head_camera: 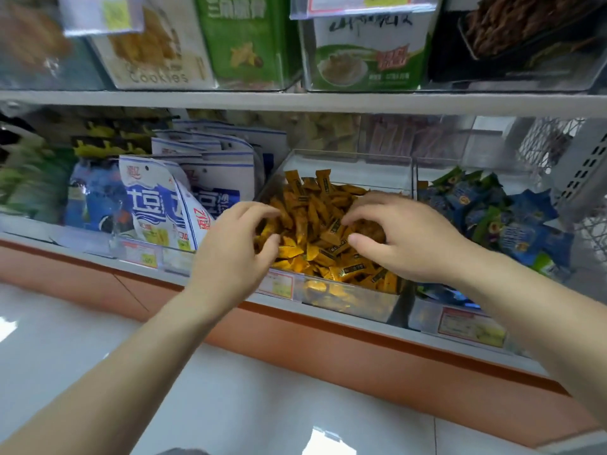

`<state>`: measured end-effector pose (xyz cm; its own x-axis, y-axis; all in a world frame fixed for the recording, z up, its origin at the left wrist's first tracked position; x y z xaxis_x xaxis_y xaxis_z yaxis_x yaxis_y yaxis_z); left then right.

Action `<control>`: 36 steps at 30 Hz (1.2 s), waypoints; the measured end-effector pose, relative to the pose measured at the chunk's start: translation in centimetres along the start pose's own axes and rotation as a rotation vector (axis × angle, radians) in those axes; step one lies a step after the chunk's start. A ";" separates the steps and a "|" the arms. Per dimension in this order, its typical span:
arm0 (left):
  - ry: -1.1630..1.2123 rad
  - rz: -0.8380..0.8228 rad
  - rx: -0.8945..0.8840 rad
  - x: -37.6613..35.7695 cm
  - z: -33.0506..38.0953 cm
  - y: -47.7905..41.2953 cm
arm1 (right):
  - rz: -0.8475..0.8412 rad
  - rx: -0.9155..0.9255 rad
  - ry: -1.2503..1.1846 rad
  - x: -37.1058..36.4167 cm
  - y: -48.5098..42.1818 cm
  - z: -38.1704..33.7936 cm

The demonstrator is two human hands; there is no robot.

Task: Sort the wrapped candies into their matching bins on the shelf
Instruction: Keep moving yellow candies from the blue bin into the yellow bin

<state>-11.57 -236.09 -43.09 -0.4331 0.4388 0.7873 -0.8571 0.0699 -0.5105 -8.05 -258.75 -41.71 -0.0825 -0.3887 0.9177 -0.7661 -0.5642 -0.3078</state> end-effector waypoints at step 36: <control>-0.015 0.038 0.168 -2.6 -5.6 2.5 | -0.385 -0.008 0.059 -6.9 -7.5 1.3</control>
<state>-11.07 -232.03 -48.37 -0.4689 0.4249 0.7743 -0.8741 -0.0976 -0.4758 -0.84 -252.79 -46.08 0.1760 -0.1067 0.9786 -0.7530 -0.6549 0.0640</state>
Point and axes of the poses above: each hand's wrist, its own y-axis away from the middle knuckle, its own x-axis out of the back of the hand, z = x × y, the point moved 5 cm from there along -y, towards the middle knuckle, and after that the axes turned 1 degree about z, right-handed, at the moved point
